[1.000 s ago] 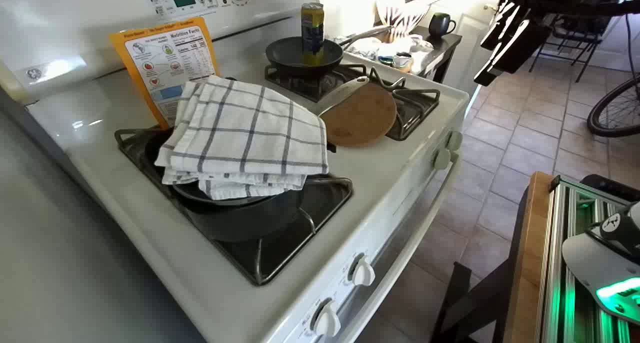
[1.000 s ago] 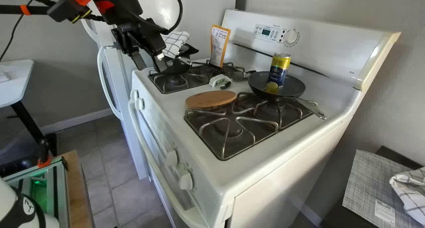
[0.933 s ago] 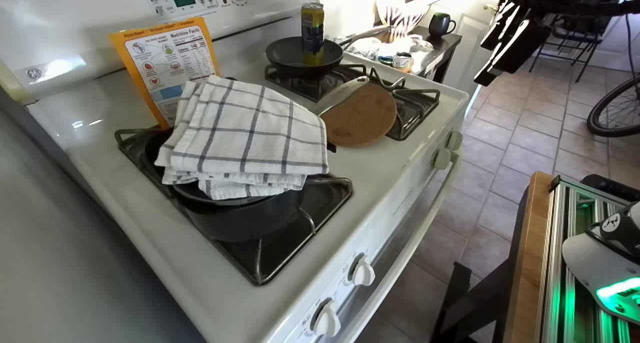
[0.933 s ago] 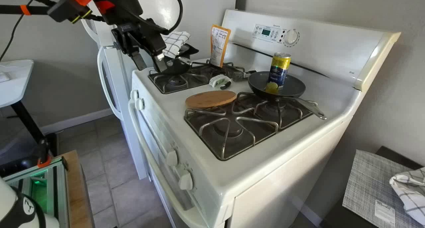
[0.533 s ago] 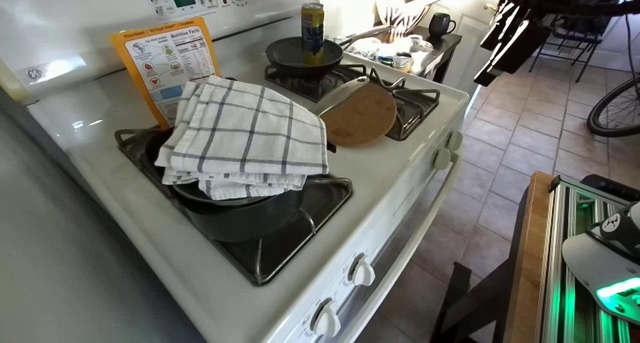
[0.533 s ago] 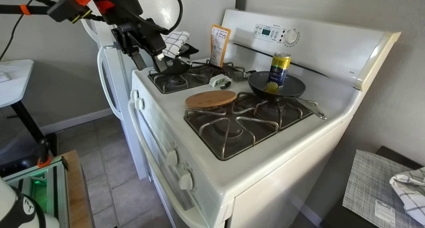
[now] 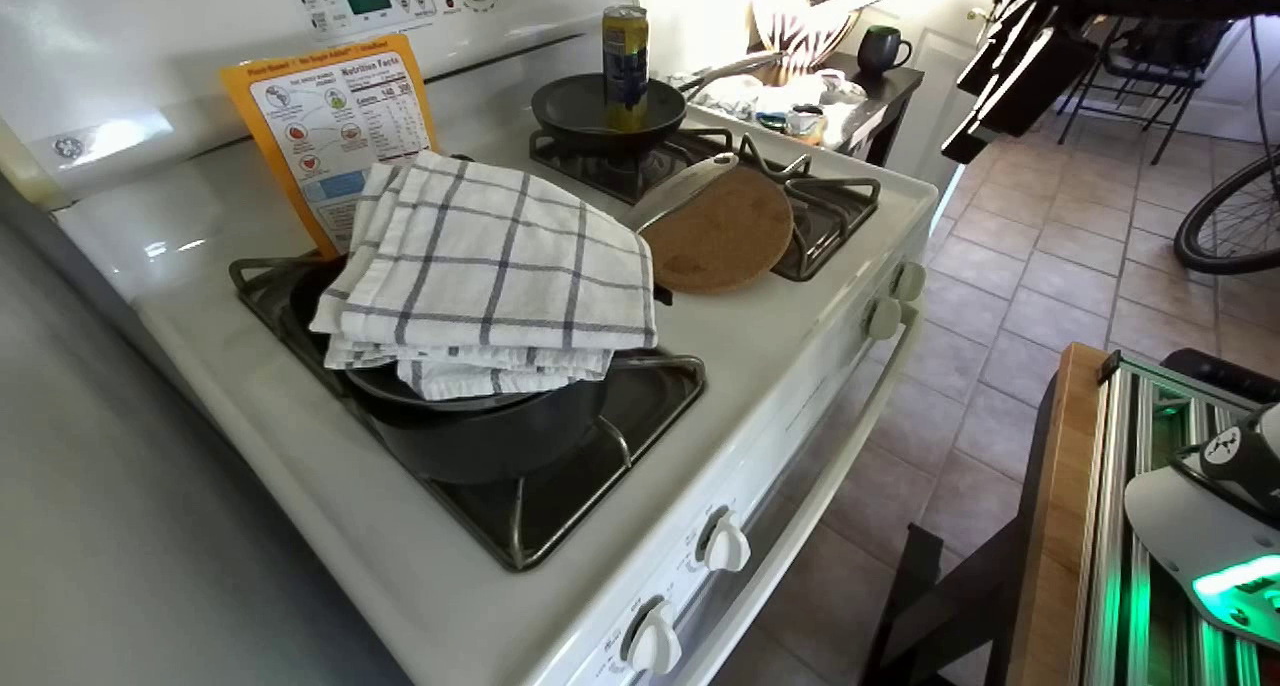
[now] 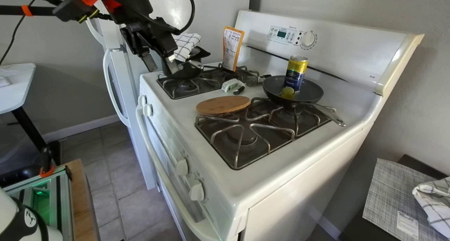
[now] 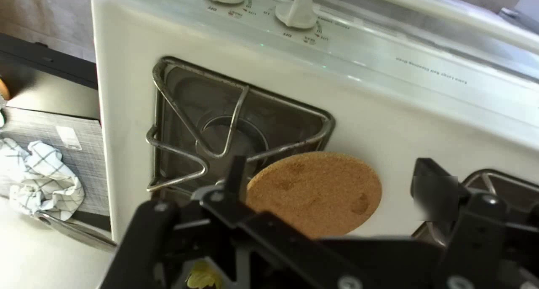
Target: Take the can off of the pan
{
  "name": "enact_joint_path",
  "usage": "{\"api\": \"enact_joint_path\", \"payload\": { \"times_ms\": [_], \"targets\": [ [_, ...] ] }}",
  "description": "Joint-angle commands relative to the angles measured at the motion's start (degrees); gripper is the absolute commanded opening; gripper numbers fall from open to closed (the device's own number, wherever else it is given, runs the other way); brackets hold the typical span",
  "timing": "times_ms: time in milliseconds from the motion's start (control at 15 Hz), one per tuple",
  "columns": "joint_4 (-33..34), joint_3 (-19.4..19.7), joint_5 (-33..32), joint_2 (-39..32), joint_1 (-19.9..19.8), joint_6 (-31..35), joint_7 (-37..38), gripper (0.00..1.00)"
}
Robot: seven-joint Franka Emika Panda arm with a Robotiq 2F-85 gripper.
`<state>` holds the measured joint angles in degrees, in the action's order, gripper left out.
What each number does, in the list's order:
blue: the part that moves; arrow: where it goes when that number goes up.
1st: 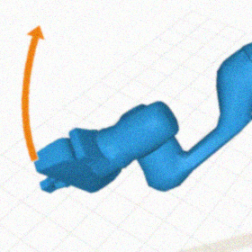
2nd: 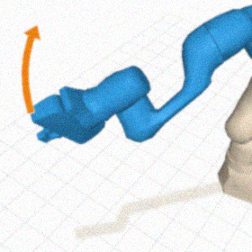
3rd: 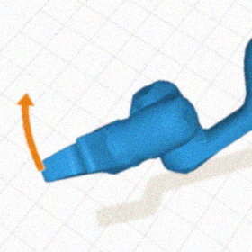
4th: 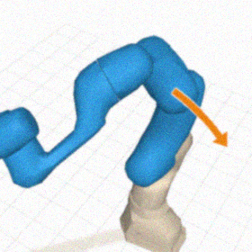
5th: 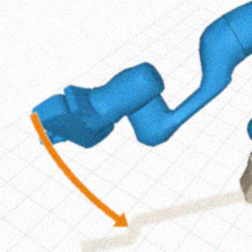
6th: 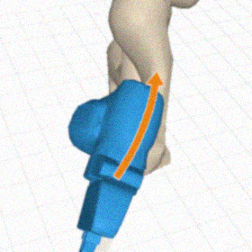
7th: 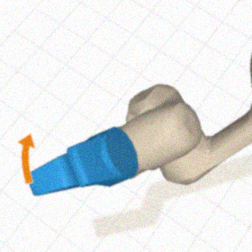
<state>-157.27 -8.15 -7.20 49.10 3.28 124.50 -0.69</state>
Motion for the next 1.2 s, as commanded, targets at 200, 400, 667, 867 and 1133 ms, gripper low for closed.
{"api": "enact_joint_path", "payload": {
  "times_ms": [200, 400, 667, 867, 1133],
  "targets": [
    [7.1, 6.3, 3.5, -10.9, 0.1, 10.5, -0.4, 1.00],
    [13.6, 12.1, 7.6, -18.8, 0.7, 14.1, -4.4, 1.00],
    [27.9, 22.6, 20.5, -28.5, 5.6, 11.9, -15.7, 1.00],
    [39.1, 25.1, 28.2, -36.1, 5.4, 3.7, -24.6, 1.00],
    [40.6, 21.7, 26.7, -36.7, 1.0, 3.2, -22.7, 1.00]
  ]
}}
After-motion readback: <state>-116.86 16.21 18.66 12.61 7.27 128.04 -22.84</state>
